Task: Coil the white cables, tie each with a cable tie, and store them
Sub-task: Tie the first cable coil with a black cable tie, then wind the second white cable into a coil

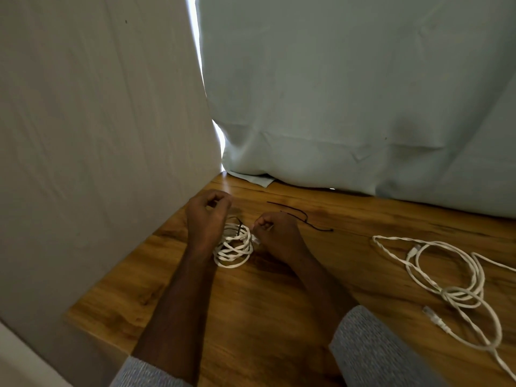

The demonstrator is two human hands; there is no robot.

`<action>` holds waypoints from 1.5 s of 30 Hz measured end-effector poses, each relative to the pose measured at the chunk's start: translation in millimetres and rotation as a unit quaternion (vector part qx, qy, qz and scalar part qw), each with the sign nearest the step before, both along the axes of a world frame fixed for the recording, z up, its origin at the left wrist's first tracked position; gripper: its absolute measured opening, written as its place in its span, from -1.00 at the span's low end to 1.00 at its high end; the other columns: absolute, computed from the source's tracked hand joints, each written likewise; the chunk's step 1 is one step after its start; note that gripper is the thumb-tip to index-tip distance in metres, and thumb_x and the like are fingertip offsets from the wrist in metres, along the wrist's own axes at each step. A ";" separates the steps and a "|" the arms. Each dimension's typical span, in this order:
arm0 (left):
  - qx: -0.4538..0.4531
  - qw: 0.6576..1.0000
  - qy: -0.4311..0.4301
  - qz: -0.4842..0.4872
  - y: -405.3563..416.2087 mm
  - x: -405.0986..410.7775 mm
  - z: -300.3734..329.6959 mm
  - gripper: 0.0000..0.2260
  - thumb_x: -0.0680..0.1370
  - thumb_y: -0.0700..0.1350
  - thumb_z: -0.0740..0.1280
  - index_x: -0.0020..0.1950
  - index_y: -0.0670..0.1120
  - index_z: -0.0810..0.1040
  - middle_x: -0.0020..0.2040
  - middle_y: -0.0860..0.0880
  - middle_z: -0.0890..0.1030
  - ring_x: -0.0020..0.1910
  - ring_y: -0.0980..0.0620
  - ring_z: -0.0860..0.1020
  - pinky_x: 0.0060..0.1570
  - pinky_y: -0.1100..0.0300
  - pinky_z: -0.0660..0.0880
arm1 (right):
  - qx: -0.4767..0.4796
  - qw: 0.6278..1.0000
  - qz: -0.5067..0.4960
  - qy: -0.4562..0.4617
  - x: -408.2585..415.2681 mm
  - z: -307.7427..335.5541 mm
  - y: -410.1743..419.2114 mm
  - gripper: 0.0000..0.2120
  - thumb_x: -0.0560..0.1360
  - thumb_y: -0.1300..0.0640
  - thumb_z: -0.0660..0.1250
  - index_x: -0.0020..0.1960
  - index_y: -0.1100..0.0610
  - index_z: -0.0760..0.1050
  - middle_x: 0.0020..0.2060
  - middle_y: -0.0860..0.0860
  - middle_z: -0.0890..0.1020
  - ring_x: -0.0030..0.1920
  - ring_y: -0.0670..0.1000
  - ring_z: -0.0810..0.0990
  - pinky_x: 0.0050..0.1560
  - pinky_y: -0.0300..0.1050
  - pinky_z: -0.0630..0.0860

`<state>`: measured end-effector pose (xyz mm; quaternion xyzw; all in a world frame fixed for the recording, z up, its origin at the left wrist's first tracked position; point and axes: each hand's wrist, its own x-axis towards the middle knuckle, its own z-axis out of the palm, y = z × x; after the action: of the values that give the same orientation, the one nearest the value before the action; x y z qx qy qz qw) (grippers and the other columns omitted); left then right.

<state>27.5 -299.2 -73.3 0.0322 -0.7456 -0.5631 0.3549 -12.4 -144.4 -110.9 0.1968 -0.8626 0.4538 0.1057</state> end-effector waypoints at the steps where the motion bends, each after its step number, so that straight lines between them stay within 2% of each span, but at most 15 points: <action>1: -0.056 0.998 0.032 0.023 2.0 1.6 0.6 -0.92 0.46 -0.17 0.39 -0.21 0.00 0.62 -0.24 0.14 0.62 -0.10 -0.04 0.58 -0.08 0.08 0.47 | 0.002 1.000 -0.001 -0.001 0.2 0.0 0.7 -0.89 0.51 0.15 0.43 -0.18 0.06 0.69 -0.23 -0.07 0.71 -0.19 -0.17 0.63 -0.13 -0.25 0.52; 5: -0.268 0.955 0.094 0.083 23.7 7.0 10.0 -0.92 0.39 -0.06 0.37 -0.25 0.11 0.50 -0.22 0.22 0.53 -0.02 0.12 0.45 -0.03 0.12 0.14 | 0.003 1.000 -0.008 0.011 5.0 2.1 11.7 -0.84 0.53 0.12 0.42 -0.22 0.04 0.67 -0.27 -0.09 0.69 -0.21 -0.19 0.61 -0.14 -0.23 0.50; 12: -0.417 0.898 0.131 0.057 89.0 0.1 18.4 -0.88 0.37 -0.02 0.32 -0.31 -0.03 0.59 -0.26 0.07 0.59 -0.09 -0.03 0.54 0.02 0.02 0.21 | 0.004 0.997 -0.069 0.020 25.5 15.4 73.2 -0.79 0.52 0.02 0.31 -0.15 0.03 0.69 -0.25 -0.07 0.70 -0.23 -0.13 0.61 -0.19 -0.06 0.56; 16: -0.403 0.907 0.120 -0.030 144.6 -9.5 13.4 -0.82 0.36 0.02 0.26 -0.33 -0.03 0.56 -0.29 0.04 0.57 -0.16 -0.08 0.53 -0.07 0.03 0.28 | -0.020 0.981 -0.182 0.068 49.5 31.9 124.6 -0.84 0.48 0.20 0.34 -0.23 0.11 0.66 -0.33 -0.01 0.67 -0.33 -0.08 0.55 -0.38 -0.23 0.38; 21: -0.238 0.942 0.072 -0.224 214.2 -22.2 3.4 -0.85 0.38 -0.06 0.27 -0.32 -0.08 0.56 -0.35 0.03 0.53 -0.30 0.00 0.51 -0.30 0.05 0.43 | -0.009 0.941 -0.291 0.170 68.3 42.9 188.7 -0.86 0.39 0.31 0.35 -0.19 0.12 0.64 -0.27 0.00 0.68 -0.25 -0.03 0.58 -0.22 -0.16 0.41; 24: -0.188 0.950 0.046 -0.245 236.3 -26.4 -15.4 -0.90 0.40 -0.12 0.30 -0.27 -0.09 0.57 -0.32 0.09 0.49 -0.29 0.11 0.46 -0.26 0.15 0.38 | -0.027 0.929 -0.318 0.186 80.1 41.6 226.3 -0.84 0.43 0.30 0.35 -0.13 0.08 0.65 -0.26 -0.06 0.67 -0.29 -0.09 0.59 -0.24 -0.23 0.45; 27: -0.251 0.904 0.031 -0.346 238.0 -20.3 -31.2 -0.75 0.39 -0.19 0.34 0.02 -0.05 0.69 -0.12 0.21 0.54 -0.12 0.26 0.50 -0.06 0.18 0.51 | 0.005 0.943 -0.298 0.146 85.1 38.9 248.0 -0.82 0.41 0.26 0.36 -0.19 -0.01 0.63 -0.28 -0.16 0.66 -0.26 -0.19 0.60 -0.23 -0.27 0.48; 29: -0.296 0.861 -0.006 -0.414 234.6 -19.9 -36.9 -0.63 0.38 -0.14 0.36 0.17 0.04 0.67 0.01 0.18 0.52 0.02 0.24 0.50 0.01 0.24 0.48 | 0.029 0.955 -0.271 0.119 85.6 36.6 254.1 -0.87 0.39 0.18 0.35 -0.21 -0.03 0.61 -0.29 -0.19 0.65 -0.22 -0.19 0.61 -0.20 -0.23 0.52; 30: -0.333 0.847 -0.008 -0.414 233.6 -22.7 -39.8 -0.62 0.38 -0.05 0.35 0.19 0.08 0.66 0.04 0.10 0.52 0.05 0.13 0.50 0.01 0.15 0.47 | 0.051 0.959 -0.261 0.100 85.9 35.1 256.1 -0.93 0.37 0.06 0.35 -0.20 -0.05 0.61 -0.29 -0.19 0.65 -0.22 -0.18 0.61 -0.19 -0.18 0.54; 32: -0.421 0.827 0.009 -0.374 234.1 -27.4 -44.7 -0.67 0.39 0.11 0.29 0.09 0.10 0.67 0.06 0.01 0.53 0.09 -0.04 0.50 0.03 0.00 0.45 | 0.147 0.960 -0.235 0.045 86.5 29.8 259.7 -0.80 0.30 -0.16 0.35 -0.18 -0.09 0.62 -0.29 -0.16 0.64 -0.21 -0.13 0.61 -0.19 -0.12 0.53; 35: -0.432 0.845 0.014 -0.316 231.7 -31.2 -42.8 -0.74 0.46 0.13 0.26 0.01 0.09 0.68 0.06 0.02 0.58 0.14 -0.10 0.50 0.02 -0.06 0.38 | 0.276 0.942 -0.188 0.006 85.8 24.8 259.2 -0.90 0.41 -0.03 0.43 -0.12 -0.04 0.67 -0.21 -0.05 0.67 -0.11 0.02 0.63 -0.17 -0.16 0.37; 36: -0.410 0.859 0.028 -0.307 229.8 -33.0 -41.9 -0.75 0.50 0.12 0.27 0.02 0.08 0.67 0.07 0.03 0.59 0.14 -0.09 0.51 0.01 -0.05 0.37 | 0.257 0.946 -0.194 0.030 85.8 26.4 259.8 -0.93 0.46 0.05 0.41 -0.09 -0.02 0.68 -0.18 -0.03 0.69 -0.09 0.03 0.64 -0.16 -0.18 0.34; 38: -0.351 0.883 0.062 -0.304 223.2 -37.1 -39.1 -0.77 0.54 0.13 0.29 0.06 0.06 0.65 0.05 0.05 0.62 0.09 -0.03 0.55 0.03 -0.07 0.44 | 0.107 0.965 -0.223 0.088 90.7 36.4 261.3 -0.89 0.54 0.13 0.36 -0.04 -0.01 0.66 -0.18 -0.08 0.69 -0.14 -0.04 0.65 -0.19 -0.14 0.45; 41: -0.242 0.903 0.052 -0.352 216.6 -32.3 -31.9 -0.90 0.57 -0.05 0.38 0.01 -0.04 0.65 -0.08 0.09 0.66 -0.08 0.16 0.59 -0.09 0.12 0.50 | -0.110 0.941 -0.272 0.168 98.6 52.2 265.8 -0.87 0.59 0.22 0.33 0.02 0.05 0.63 -0.15 -0.14 0.68 -0.12 -0.18 0.65 -0.09 -0.26 0.55; 45: -0.185 0.901 0.059 -0.388 220.0 -21.9 -21.4 -0.95 0.60 -0.19 0.34 -0.02 -0.12 0.60 -0.12 0.02 0.63 -0.11 0.12 0.59 -0.12 0.13 0.51 | -0.132 0.919 -0.293 0.230 105.1 58.5 264.4 -0.85 0.56 0.30 0.34 0.02 0.10 0.63 -0.13 -0.16 0.67 -0.09 -0.20 0.63 -0.04 -0.31 0.52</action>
<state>5.7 -79.3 -94.7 -0.3585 -0.7677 -0.5091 0.1512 92.7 120.0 -52.4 0.0185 -0.7659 0.4548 0.4540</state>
